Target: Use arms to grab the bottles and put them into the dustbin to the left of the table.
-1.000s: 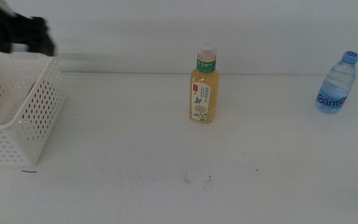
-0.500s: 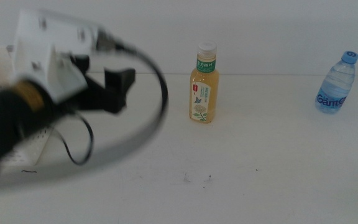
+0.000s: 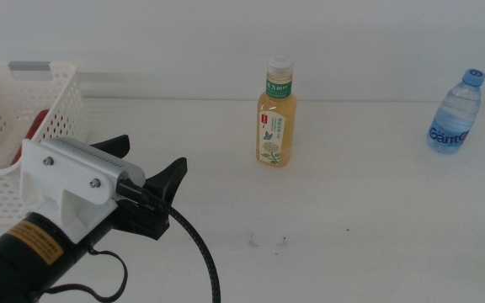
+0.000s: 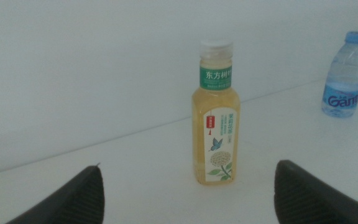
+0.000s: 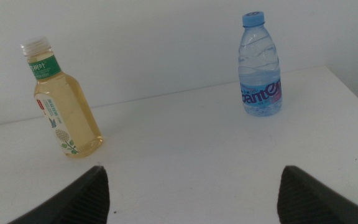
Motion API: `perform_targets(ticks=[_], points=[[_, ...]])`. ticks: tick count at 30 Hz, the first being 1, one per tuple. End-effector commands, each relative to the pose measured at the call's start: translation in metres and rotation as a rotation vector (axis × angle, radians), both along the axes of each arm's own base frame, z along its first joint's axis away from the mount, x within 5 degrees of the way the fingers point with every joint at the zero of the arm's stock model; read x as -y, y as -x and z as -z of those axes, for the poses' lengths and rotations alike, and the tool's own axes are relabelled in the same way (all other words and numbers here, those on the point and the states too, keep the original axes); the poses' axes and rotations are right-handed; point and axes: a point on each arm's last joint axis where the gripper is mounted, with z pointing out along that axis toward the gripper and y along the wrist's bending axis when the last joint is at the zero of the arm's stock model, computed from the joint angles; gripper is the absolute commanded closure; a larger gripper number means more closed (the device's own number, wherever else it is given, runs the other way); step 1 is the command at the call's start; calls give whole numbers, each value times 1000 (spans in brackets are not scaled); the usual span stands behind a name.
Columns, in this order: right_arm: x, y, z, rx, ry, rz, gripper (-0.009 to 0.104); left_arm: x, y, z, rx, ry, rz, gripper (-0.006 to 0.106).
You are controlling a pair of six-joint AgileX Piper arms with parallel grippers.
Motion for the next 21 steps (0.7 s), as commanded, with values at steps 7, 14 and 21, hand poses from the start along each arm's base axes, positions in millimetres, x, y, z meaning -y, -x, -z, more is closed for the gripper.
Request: perform_targets(ticks=[7, 14, 21], points=[[1, 0, 0, 15, 15, 6, 9, 5, 3, 1, 9, -21, 59, 7], [1, 0, 0, 15, 15, 6, 9, 17, -17, 31, -5, 35, 54, 7], [1, 0, 0, 15, 15, 6, 9, 50, -63, 67, -36, 53, 128, 7]])
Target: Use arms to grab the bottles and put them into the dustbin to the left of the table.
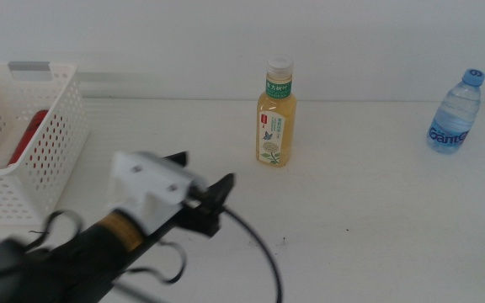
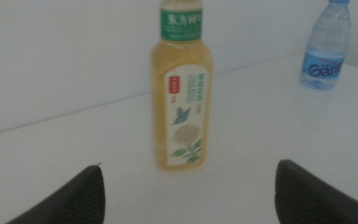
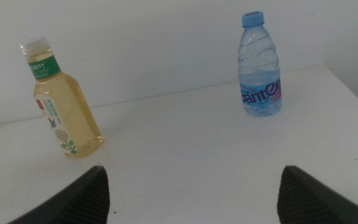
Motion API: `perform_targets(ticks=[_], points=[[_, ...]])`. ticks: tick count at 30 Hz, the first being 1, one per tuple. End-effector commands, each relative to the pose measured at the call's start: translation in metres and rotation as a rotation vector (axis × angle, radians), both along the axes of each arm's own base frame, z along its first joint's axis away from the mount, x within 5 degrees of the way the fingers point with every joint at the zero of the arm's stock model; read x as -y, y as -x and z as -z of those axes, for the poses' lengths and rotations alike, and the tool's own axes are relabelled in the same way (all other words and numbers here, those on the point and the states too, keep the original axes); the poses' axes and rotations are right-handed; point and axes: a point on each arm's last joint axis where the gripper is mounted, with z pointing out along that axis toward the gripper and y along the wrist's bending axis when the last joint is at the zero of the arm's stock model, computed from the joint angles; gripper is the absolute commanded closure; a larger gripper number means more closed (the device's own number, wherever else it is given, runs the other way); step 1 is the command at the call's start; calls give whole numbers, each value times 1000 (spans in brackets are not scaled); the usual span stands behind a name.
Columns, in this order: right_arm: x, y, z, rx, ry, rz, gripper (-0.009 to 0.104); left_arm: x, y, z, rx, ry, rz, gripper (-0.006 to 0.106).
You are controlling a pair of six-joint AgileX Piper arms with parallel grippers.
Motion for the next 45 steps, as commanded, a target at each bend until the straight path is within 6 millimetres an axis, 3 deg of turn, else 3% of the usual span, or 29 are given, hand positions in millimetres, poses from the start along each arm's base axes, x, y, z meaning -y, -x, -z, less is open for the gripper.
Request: perform_targets(ticks=[1, 9, 15, 39, 45], points=[[1, 0, 0, 15, 15, 6, 9, 16, -18, 4, 16, 45, 47, 7], [1, 0, 0, 15, 15, 6, 9, 64, -74, 12, -71, 8, 92, 7], [1, 0, 0, 15, 15, 6, 9, 86, -104, 18, -114, 34, 69, 7], [1, 0, 0, 15, 15, 6, 9, 109, -171, 60, -84, 87, -31, 7], [1, 0, 0, 15, 15, 6, 9, 114, -179, 75, -90, 85, -31, 7]])
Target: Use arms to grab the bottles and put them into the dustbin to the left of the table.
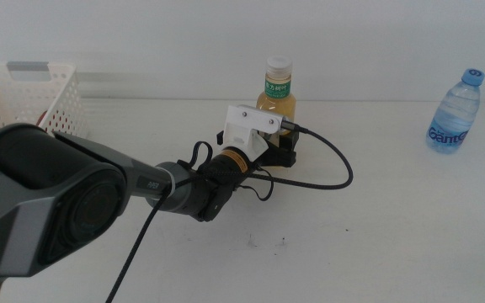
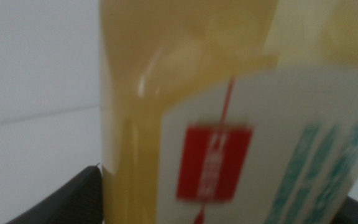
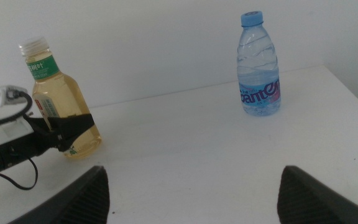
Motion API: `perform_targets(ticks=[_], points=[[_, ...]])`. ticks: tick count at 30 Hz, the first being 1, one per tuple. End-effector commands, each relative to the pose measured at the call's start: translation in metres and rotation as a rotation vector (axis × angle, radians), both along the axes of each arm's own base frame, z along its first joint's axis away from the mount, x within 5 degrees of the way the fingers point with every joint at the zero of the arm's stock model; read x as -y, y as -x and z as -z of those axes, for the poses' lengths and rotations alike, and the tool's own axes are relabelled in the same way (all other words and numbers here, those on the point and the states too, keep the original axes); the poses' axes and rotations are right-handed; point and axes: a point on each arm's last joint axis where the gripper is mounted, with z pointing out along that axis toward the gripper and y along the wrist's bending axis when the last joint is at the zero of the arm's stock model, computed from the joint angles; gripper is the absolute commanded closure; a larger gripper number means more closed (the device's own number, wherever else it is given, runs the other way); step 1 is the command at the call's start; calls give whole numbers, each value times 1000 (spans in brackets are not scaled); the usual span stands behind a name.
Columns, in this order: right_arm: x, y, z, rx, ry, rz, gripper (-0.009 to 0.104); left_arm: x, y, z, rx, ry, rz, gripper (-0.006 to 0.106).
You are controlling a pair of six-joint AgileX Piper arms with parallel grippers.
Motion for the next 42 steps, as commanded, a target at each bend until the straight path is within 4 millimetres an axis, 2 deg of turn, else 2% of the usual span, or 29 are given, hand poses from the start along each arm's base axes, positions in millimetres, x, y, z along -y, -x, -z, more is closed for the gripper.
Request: perform_targets(ticks=[1, 9, 12, 14, 18, 19, 21, 26, 31, 34, 38, 42], points=[[1, 0, 0, 15, 15, 6, 9, -1, -3, 2, 0, 12, -13, 7], [1, 0, 0, 15, 15, 6, 9, -3, -4, 6, 1, 39, -44, 7], [1, 0, 0, 15, 15, 6, 9, -4, -5, 6, 11, 23, -45, 15], [1, 0, 0, 15, 15, 6, 9, -3, -4, 6, 17, 13, -29, 29], [1, 0, 0, 15, 15, 6, 9, -3, -3, 3, 42, -19, 10, 73], [1, 0, 0, 15, 15, 6, 9, -4, -1, -1, 48, -31, 25, 85], [1, 0, 0, 15, 15, 6, 9, -9, 7, -18, 47, -14, 26, 103], [1, 0, 0, 15, 15, 6, 9, -32, 43, -68, -44, -74, 6, 102], [1, 0, 0, 15, 15, 6, 9, -60, 84, -129, -194, -199, -21, 102], [1, 0, 0, 15, 15, 6, 9, -76, 98, -158, -249, -269, -43, 102], [1, 0, 0, 15, 15, 6, 9, -94, 107, -185, -285, -297, -86, 102], [1, 0, 0, 15, 15, 6, 9, -105, 109, -197, -359, -378, -110, 102]])
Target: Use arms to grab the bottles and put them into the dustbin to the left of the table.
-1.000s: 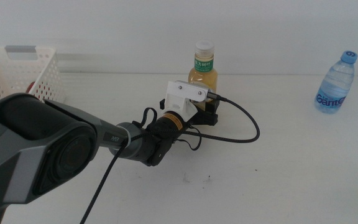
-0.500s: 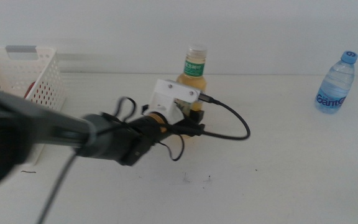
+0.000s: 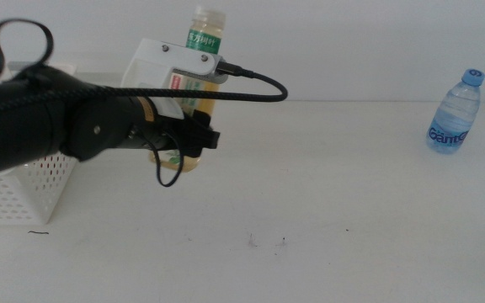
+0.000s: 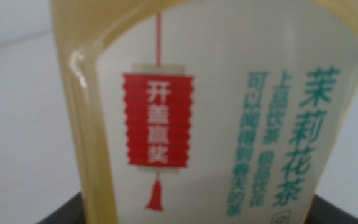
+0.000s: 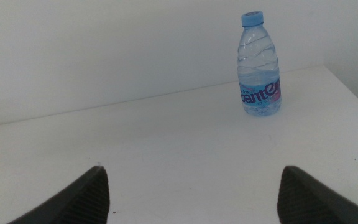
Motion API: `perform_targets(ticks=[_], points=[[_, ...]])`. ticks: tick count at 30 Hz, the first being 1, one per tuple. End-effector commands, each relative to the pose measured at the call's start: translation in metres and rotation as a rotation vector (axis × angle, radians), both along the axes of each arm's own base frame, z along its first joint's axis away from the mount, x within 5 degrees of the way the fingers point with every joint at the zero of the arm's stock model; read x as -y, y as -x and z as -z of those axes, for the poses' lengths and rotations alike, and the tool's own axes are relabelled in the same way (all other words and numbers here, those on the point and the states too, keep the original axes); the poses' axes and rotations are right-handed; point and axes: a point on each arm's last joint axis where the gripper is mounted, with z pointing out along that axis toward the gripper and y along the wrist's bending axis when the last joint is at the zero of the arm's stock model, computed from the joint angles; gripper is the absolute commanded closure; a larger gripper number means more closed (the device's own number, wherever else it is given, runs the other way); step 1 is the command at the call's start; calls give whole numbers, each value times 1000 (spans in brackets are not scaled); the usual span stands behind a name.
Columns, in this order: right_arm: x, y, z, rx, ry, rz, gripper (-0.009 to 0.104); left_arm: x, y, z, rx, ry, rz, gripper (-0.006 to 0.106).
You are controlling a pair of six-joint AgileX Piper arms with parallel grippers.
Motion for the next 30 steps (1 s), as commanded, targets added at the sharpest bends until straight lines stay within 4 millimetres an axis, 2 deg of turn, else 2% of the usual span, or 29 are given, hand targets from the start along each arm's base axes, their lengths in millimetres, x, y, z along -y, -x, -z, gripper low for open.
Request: perform_targets(ticks=[1, 3, 5, 10, 14, 18, 22, 26, 30], points=[[1, 0, 0, 15, 15, 6, 9, -5, -1, -24, 29, 1, -6, 102], [1, 0, 0, 15, 15, 6, 9, -17, -6, -32, -36, -5, -28, 102], [1, 0, 0, 15, 15, 6, 9, -37, -12, -47, -93, -38, -1, 102], [1, 0, 0, 15, 15, 6, 9, -96, -26, -95, -129, -33, 2, 102], [1, 0, 0, 15, 15, 6, 9, -138, -29, -116, -195, -77, -42, 102], [1, 0, 0, 15, 15, 6, 9, -184, -38, -116, -265, -83, -134, 102], [1, 0, 0, 15, 15, 6, 9, -223, -46, -107, -312, -79, -229, 102], [1, 0, 0, 15, 15, 6, 9, -253, -58, -87, -356, -82, -262, 102], [1, 0, 0, 15, 15, 6, 9, -271, -70, -59, -426, -82, -269, 102]])
